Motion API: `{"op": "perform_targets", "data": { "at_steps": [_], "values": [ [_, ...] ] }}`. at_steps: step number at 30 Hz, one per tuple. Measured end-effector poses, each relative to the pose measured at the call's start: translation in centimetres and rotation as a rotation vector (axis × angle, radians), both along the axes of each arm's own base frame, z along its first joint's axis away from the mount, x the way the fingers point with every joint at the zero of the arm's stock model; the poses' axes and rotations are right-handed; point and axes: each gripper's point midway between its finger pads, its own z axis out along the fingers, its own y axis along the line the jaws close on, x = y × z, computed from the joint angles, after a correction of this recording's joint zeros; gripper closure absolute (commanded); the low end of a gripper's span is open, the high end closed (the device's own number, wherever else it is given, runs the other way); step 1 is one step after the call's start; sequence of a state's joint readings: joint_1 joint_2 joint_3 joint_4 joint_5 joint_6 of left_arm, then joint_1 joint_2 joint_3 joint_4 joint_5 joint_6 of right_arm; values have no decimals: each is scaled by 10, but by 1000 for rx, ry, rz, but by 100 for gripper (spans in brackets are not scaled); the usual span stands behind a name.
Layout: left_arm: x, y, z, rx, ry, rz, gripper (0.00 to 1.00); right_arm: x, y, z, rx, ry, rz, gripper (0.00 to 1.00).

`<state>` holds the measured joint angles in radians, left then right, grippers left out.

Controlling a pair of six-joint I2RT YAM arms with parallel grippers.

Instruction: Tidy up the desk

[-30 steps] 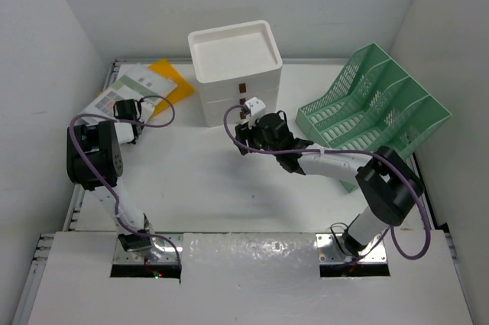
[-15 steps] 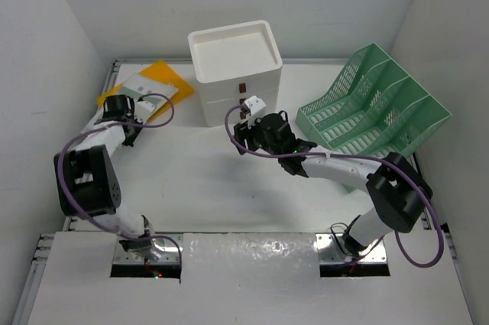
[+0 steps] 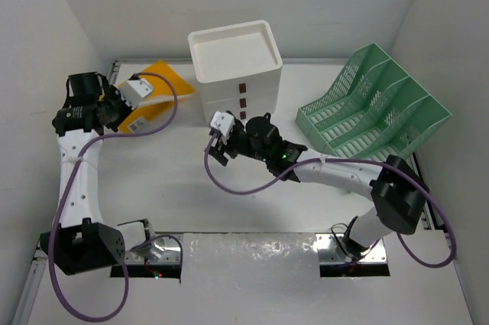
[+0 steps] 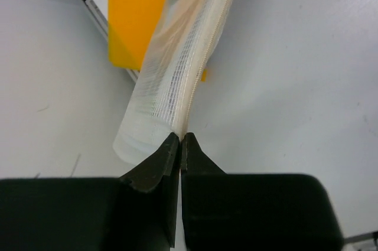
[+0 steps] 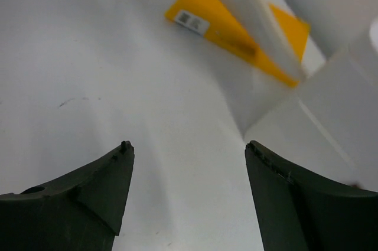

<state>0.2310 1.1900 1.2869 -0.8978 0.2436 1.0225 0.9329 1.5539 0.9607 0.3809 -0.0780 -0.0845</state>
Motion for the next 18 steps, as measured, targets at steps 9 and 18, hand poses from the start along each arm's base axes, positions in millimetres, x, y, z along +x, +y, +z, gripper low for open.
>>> {"op": "perform_targets", "data": {
  "at_steps": [9, 18],
  "values": [
    [-51, -11, 67, 201, -144, -180, 100, 0, 74, 98, -35, -443, 265, 21],
    [-73, -26, 85, 186, -186, -226, 100, -30, 121, 47, -87, -358, 396, 21]
  ]
}}
